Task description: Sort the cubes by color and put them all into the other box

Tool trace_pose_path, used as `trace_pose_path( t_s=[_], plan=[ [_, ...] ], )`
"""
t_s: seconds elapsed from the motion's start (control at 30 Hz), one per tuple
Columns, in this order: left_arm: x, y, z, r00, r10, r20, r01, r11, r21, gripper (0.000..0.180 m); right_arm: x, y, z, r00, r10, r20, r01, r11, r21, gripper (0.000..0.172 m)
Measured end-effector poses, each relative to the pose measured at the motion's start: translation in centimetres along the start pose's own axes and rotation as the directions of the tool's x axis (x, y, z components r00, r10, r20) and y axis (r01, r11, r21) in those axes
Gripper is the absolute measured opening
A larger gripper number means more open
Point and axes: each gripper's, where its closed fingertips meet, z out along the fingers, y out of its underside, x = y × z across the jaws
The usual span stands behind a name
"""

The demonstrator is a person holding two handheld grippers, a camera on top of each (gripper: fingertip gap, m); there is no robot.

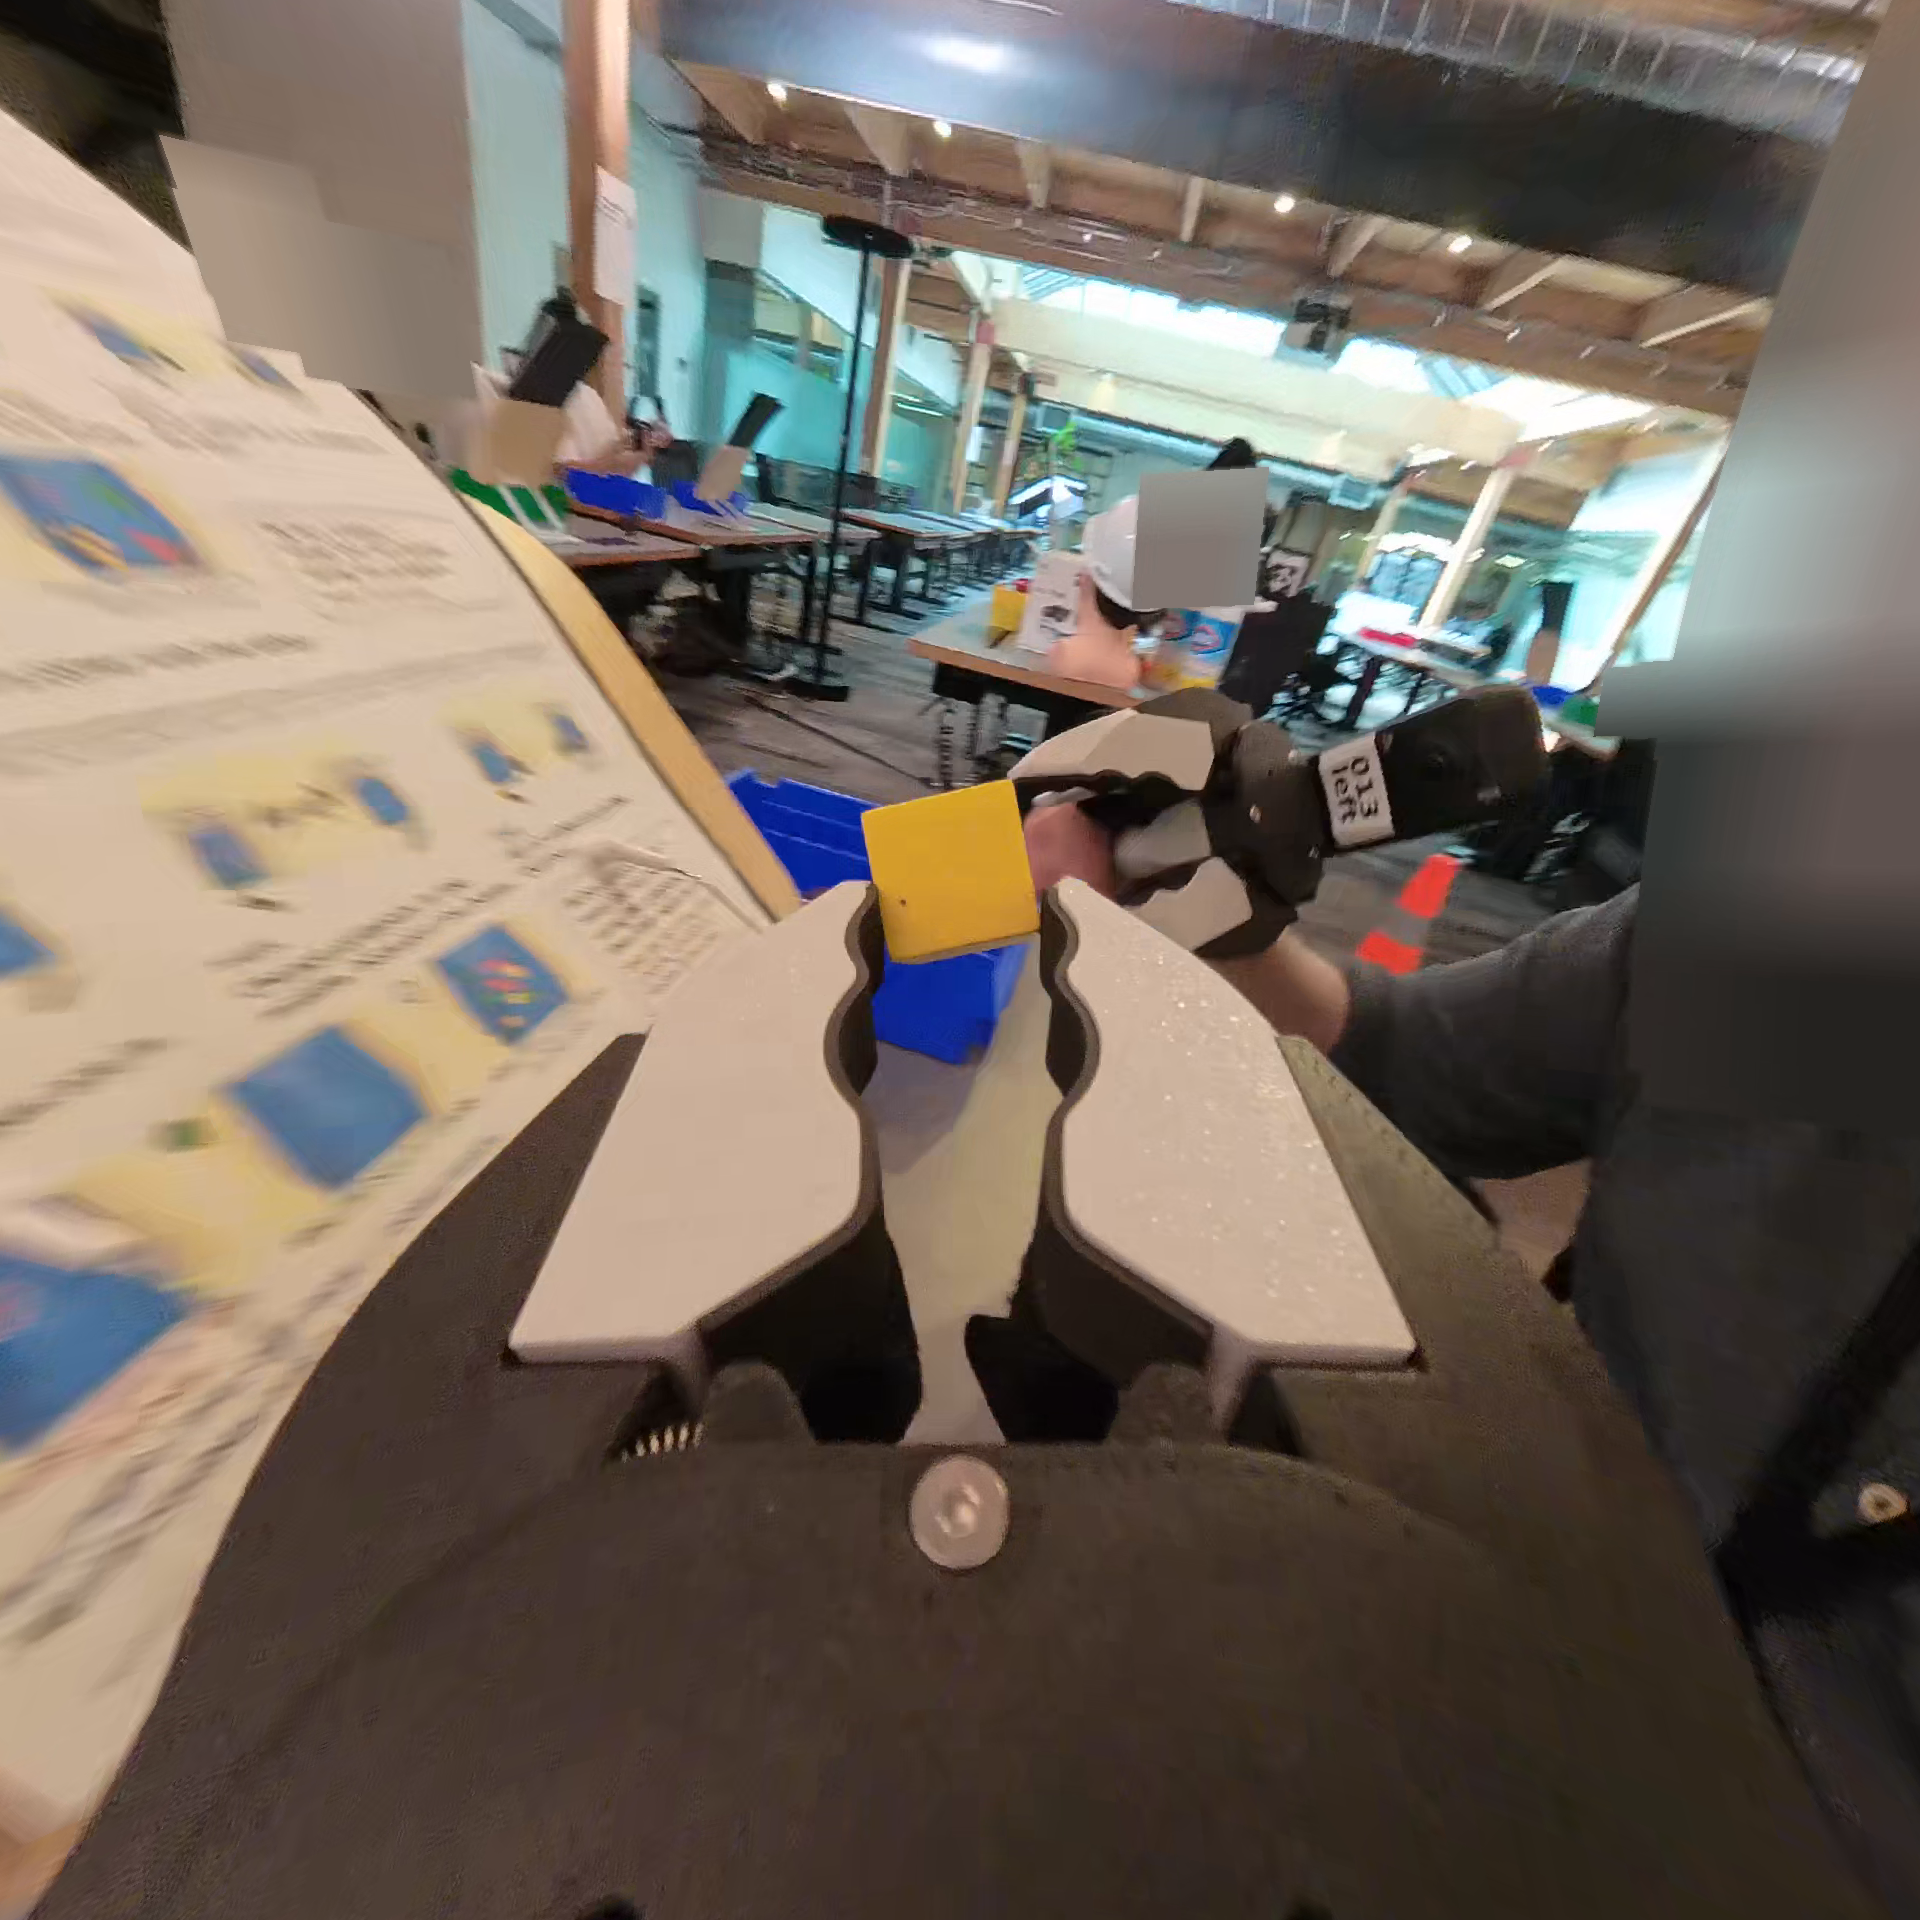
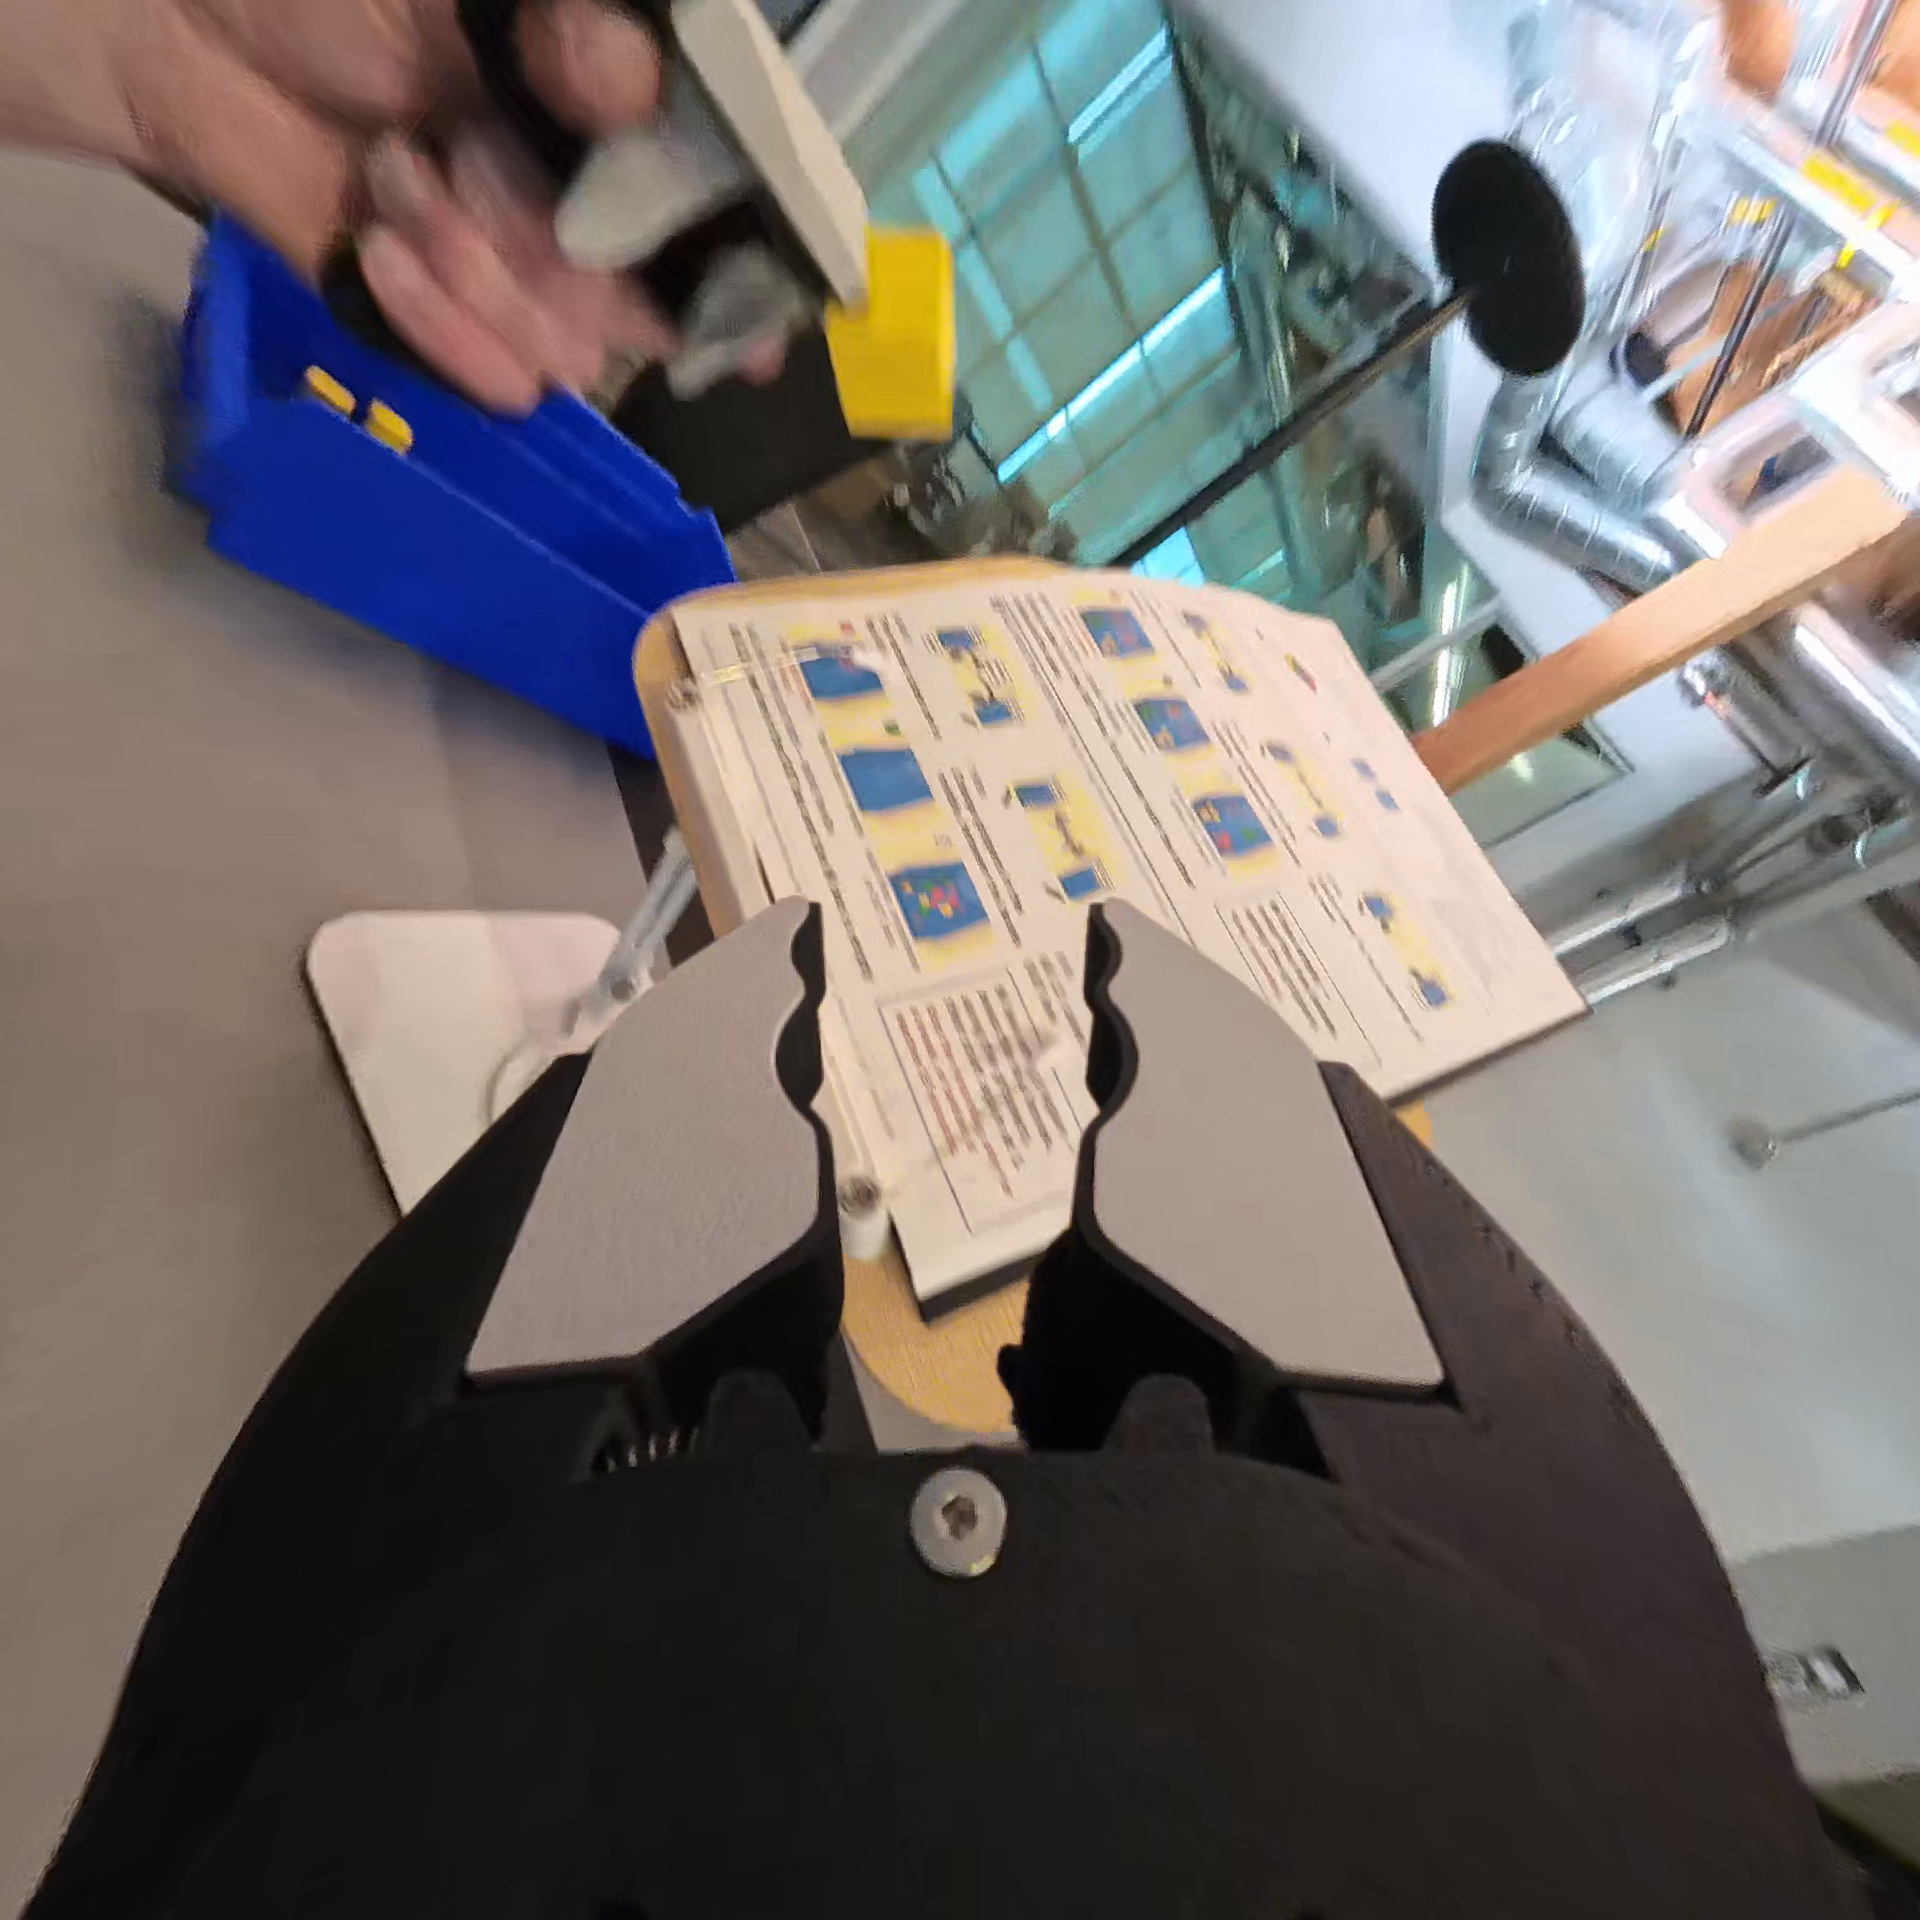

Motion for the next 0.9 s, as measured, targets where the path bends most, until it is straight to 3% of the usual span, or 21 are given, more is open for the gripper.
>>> trace_pose_path(
  t_s=[0.13,0.27,0.7,0.9],
  plan=[
    [2.1,3.4,4.8,0.972,-0.176,-0.155,0.178,0.984,0.002,0.029,-1.6,-1.6,0.8,0.999,-0.015,-0.045,0.018,0.997,0.078,0.049],
    [3.2,4.9,6.5,0.925,-0.274,-0.262,0.286,0.958,0.008,0.029,-2.8,-2.0,1.3,0.999,-0.021,-0.032,0.024,0.994,0.111,0.047],
    [4.8,6.3,7.9,0.876,-0.339,-0.344,0.348,0.937,-0.036,0.028,-3.5,-2.3,1.5,0.999,-0.016,-0.043,0.021,0.991,0.133,0.029],
    [4.3,4.9,6.9,0.921,-0.258,-0.291,0.273,0.962,0.009,0.028,-2.0,-2.4,0.8,0.998,-0.024,-0.064,0.032,0.992,0.124,0.029]
  ],
)
